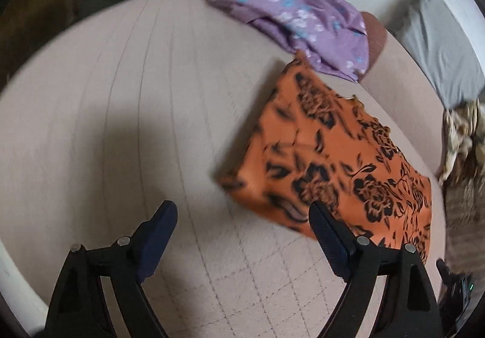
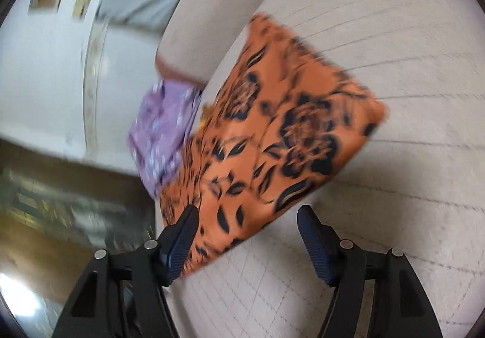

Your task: Fold small clothes

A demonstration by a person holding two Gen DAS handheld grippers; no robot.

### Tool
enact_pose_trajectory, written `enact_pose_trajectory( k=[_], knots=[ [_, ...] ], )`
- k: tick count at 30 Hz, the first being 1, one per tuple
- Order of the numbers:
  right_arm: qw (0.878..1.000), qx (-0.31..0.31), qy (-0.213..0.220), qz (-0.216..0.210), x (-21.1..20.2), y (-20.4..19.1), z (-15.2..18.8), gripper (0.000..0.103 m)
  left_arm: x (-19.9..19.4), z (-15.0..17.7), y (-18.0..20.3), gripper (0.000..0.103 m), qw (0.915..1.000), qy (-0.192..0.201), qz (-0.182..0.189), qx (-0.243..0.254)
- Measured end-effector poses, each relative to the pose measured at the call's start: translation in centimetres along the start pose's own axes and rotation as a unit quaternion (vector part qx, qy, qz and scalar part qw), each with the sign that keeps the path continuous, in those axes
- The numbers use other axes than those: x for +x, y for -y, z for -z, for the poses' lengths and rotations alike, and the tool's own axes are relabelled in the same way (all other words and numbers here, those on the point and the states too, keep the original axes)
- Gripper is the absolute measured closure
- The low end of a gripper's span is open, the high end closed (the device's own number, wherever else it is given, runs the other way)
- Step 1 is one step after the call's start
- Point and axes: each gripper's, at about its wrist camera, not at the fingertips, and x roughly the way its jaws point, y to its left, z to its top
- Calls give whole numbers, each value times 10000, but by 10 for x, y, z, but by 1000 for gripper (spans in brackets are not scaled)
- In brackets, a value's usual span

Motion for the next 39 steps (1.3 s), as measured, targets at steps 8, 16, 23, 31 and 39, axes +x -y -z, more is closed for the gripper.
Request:
enact_pose_trajectory(
  k=[8, 16, 23, 31, 39],
  knots=[
    [9968, 565, 521, 218, 5, 32, -26, 33, 30, -5, 24, 5, 9979, -54, 645, -35],
    [9927, 467, 1057, 340, 29, 23, -48, 35, 44, -22, 18, 4, 9913, 529, 1052, -587],
    [9924, -20, 1047, 647, 44, 18, -61, 79, 56, -31, 25, 57, 9921, 655, 984, -428],
    [9919, -283, 1078, 607, 38, 3, -59, 90, 32, -34, 28, 91, 9875, 994, 1221, -65],
    [9882, -819, 1193, 507, -14, -41, -40, 91, -32, -15, 30, 92, 9856, 1119, 1188, 433]
  ],
)
